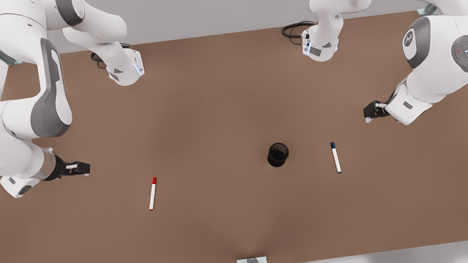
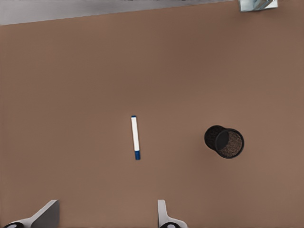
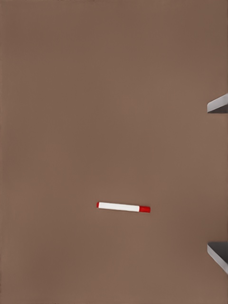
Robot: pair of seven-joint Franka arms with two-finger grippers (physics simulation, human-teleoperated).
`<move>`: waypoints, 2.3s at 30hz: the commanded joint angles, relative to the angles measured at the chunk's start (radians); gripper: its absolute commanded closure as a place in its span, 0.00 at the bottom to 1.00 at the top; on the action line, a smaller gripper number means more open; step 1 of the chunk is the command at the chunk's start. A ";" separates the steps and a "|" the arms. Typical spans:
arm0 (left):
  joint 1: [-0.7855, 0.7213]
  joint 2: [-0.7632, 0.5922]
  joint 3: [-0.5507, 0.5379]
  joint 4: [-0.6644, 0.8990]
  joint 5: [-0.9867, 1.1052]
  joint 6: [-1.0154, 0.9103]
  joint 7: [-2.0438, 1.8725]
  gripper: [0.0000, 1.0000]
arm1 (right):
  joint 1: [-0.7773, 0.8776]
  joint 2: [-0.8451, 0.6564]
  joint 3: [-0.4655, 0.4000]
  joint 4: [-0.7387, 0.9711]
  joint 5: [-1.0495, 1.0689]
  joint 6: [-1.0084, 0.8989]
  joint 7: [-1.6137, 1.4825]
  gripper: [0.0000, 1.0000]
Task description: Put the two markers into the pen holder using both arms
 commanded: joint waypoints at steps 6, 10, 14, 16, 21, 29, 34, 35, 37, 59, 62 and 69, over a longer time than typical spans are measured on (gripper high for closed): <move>-0.071 0.248 0.000 -0.155 -0.029 0.503 -0.258 0.00 | -0.005 -0.001 0.000 0.000 0.000 0.062 0.016 0.00; -0.058 0.302 0.006 -0.348 -0.029 0.876 -0.313 0.00 | 0.000 -0.001 0.000 0.000 0.000 0.077 0.022 0.00; -0.026 0.356 0.006 -0.417 -0.027 1.005 -0.265 0.00 | 0.008 0.040 0.000 -0.010 -0.001 0.159 0.020 0.00; 0.002 0.359 0.006 -0.460 -0.027 1.011 -0.164 0.00 | 0.002 0.057 0.000 -0.144 0.000 0.323 0.022 0.00; 0.002 0.371 0.007 -0.532 -0.024 1.048 -0.092 0.00 | 0.051 0.299 0.005 -0.145 0.000 0.455 0.125 0.00; 0.009 0.380 0.007 -0.573 -0.018 1.083 -0.052 0.00 | 0.124 0.467 0.043 -0.136 -0.003 0.571 0.332 0.00; 0.011 0.397 0.007 -0.573 0.000 1.083 -0.044 0.17 | 0.146 0.491 0.043 -0.135 0.000 0.582 0.382 0.23; 0.011 0.397 0.007 -0.573 0.000 1.083 -0.044 0.24 | 0.146 0.493 0.043 -0.135 0.000 0.582 0.382 0.25; 0.012 0.397 0.007 -0.573 0.003 1.083 -0.043 0.28 | 0.146 0.500 0.043 -0.135 0.003 0.593 0.388 0.26; 0.014 0.411 0.012 -0.572 0.003 1.083 -0.044 0.61 | 0.146 0.494 0.043 -0.113 -0.001 0.605 0.395 0.77; 0.014 0.411 0.012 -0.572 0.003 1.083 -0.044 0.62 | 0.147 0.338 0.095 -0.105 -0.001 0.564 0.390 0.77; 0.014 0.418 0.012 -0.573 0.000 1.083 -0.046 0.68 | 0.192 0.281 0.267 0.010 -0.027 0.646 0.396 0.77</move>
